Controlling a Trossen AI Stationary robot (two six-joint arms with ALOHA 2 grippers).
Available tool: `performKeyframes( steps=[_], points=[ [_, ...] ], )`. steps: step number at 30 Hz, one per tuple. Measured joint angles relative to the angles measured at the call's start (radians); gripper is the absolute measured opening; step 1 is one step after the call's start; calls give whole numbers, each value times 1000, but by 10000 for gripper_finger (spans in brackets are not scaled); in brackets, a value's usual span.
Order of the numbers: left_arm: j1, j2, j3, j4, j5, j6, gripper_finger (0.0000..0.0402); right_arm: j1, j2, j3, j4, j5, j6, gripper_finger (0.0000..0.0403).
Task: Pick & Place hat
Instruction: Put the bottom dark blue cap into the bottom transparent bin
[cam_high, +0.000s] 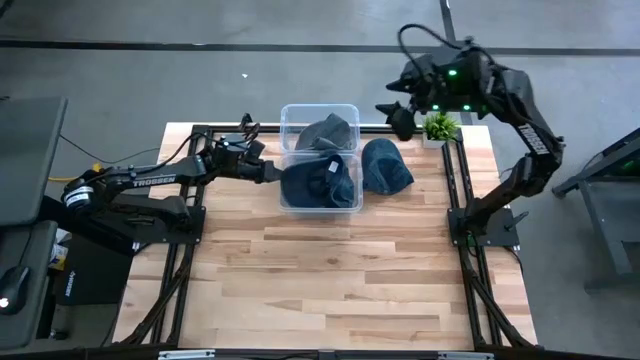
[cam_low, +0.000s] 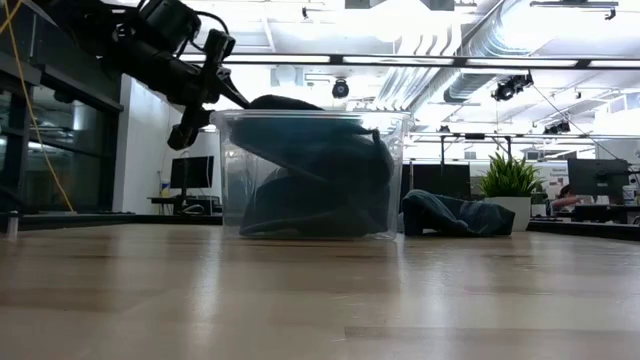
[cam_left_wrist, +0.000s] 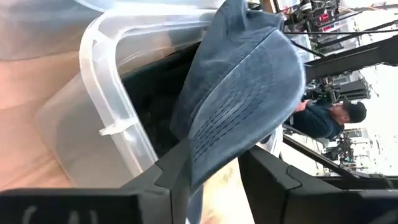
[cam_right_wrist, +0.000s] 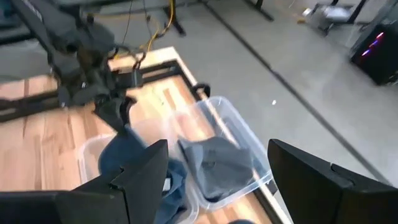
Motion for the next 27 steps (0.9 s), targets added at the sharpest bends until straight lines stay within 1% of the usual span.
performKeyframes(
  steps=[6,14,17,20,22,24,27],
  points=[
    [48,-43,0,52,41,5,135,0,62,0,-26,-44,0,271],
    [133,-135,0,53,48,53,135,0,106,0,-43,-58,2,269],
    [144,-168,0,57,48,86,136,2,117,0,-56,-71,2,260],
    [143,-194,0,63,48,113,136,3,127,0,-67,-82,4,238],
    [142,-205,0,76,52,126,136,3,134,0,-82,-82,3,215],
    [142,-213,0,81,61,128,136,3,140,0,-105,-82,3,185],
    [142,-213,0,78,71,129,136,3,154,0,-143,-83,2,124]
  ],
)
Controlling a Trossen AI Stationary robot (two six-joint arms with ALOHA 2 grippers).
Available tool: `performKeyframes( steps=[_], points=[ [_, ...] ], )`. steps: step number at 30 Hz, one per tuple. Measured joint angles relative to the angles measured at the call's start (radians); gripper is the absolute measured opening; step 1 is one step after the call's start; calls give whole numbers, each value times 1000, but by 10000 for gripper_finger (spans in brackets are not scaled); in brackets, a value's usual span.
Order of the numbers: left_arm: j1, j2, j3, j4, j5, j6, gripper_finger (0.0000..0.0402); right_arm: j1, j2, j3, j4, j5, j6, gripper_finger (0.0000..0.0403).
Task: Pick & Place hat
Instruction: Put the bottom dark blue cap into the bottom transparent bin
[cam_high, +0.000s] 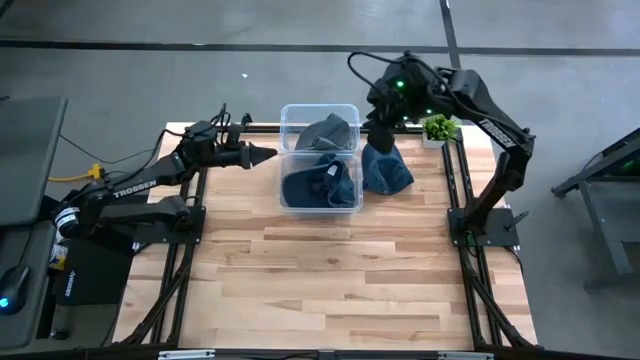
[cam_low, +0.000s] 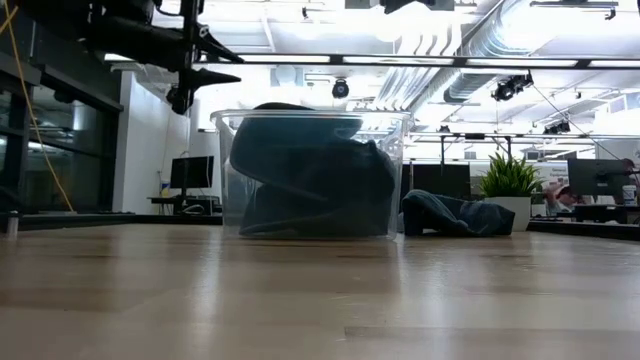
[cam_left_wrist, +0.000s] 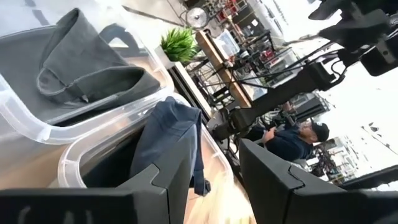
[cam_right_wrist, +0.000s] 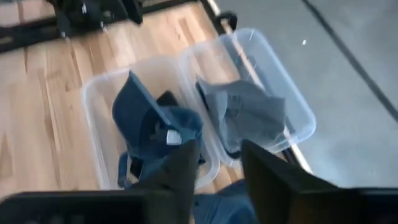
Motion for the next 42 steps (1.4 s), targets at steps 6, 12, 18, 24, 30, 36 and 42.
performKeyframes(
  steps=[6,12,18,24,30,36,42],
  points=[
    [0,0,0,10,5,23,136,0,57,0,-65,-67,-2,10],
    [0,1,25,13,5,74,136,21,160,0,-163,-113,-11,3],
    [0,1,106,7,4,218,136,59,263,0,-179,-113,-17,1],
    [0,0,153,-42,11,389,136,105,336,0,-207,22,-1,1],
    [0,1,169,-94,24,426,136,134,307,-101,-118,59,22,0],
    [0,1,170,-125,71,449,136,129,84,-480,144,47,40,0],
    [0,1,170,-122,82,451,136,152,-120,-846,567,4,26,0]
  ],
)
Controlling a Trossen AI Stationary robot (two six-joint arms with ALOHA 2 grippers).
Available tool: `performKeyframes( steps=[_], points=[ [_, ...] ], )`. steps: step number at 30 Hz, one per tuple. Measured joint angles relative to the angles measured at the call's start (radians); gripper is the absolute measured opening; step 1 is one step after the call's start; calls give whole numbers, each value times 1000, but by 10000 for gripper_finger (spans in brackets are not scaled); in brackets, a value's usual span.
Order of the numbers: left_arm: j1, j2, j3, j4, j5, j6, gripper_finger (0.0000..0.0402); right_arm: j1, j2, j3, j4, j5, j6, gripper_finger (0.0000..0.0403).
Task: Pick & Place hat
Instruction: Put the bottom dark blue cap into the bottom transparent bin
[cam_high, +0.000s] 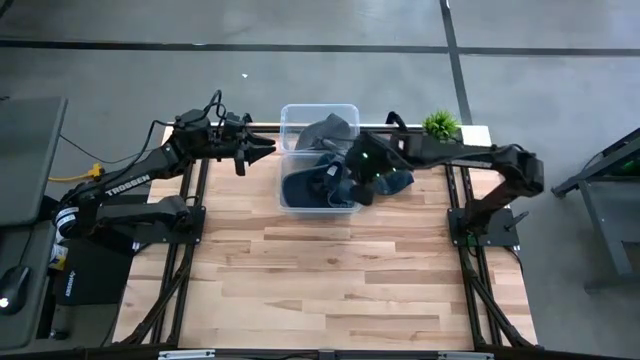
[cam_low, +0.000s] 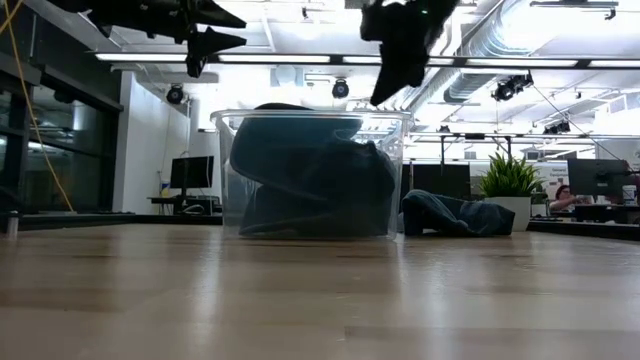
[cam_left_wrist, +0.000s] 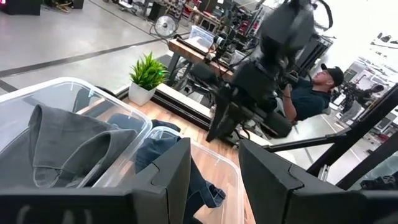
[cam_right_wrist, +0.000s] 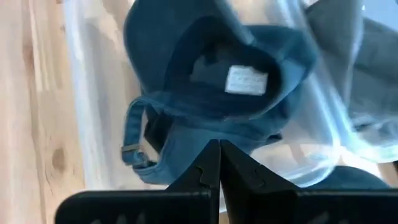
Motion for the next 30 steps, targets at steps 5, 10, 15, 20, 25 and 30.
performKeyframes(
  steps=[5,10,15,20,25,30],
  points=[
    [0,0,0,-1,0,0,136,9,-36,-171,159,9,19,0],
    [0,0,0,-1,0,0,136,13,-22,-222,313,17,50,0],
    [0,0,0,-7,0,0,136,12,13,-224,373,24,53,0],
    [0,0,0,-32,0,0,136,12,57,-224,411,10,61,0],
    [0,0,0,-45,0,-1,136,11,89,-212,517,7,69,0],
    [0,0,0,-45,0,0,136,-12,121,-199,581,12,73,0]
  ],
)
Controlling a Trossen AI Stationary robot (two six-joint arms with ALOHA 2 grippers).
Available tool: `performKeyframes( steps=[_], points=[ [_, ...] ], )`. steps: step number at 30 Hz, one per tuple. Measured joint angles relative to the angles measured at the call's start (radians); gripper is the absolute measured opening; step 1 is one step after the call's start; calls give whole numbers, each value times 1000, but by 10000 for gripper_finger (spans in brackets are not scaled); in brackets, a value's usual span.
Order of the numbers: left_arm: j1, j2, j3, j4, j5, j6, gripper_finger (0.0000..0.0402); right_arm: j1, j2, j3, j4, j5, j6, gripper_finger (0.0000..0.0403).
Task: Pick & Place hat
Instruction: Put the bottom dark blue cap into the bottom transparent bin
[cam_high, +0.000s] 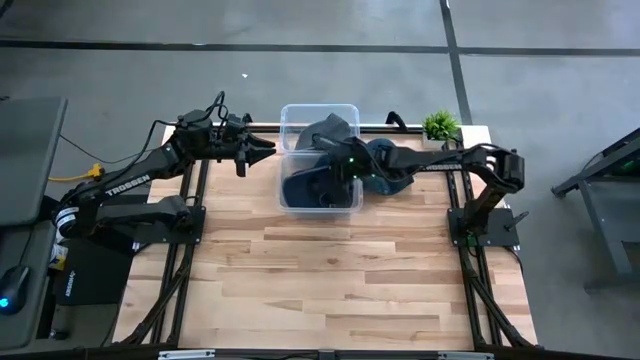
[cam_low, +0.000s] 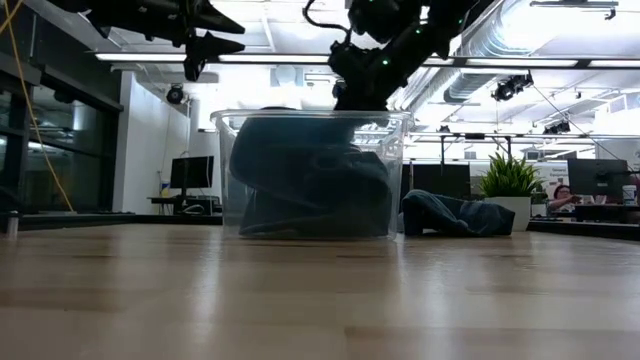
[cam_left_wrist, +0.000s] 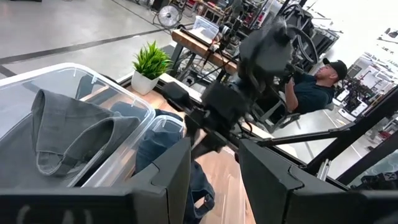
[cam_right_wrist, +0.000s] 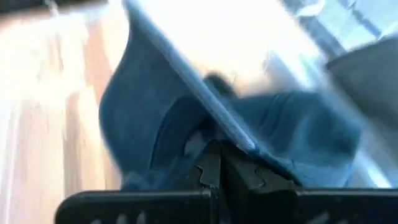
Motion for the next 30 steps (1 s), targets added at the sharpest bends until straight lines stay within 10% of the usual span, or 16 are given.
performKeyframes(
  steps=[30],
  points=[
    [0,0,0,-1,3,18,136,-51,96,65,105,-57,37,0]
  ],
)
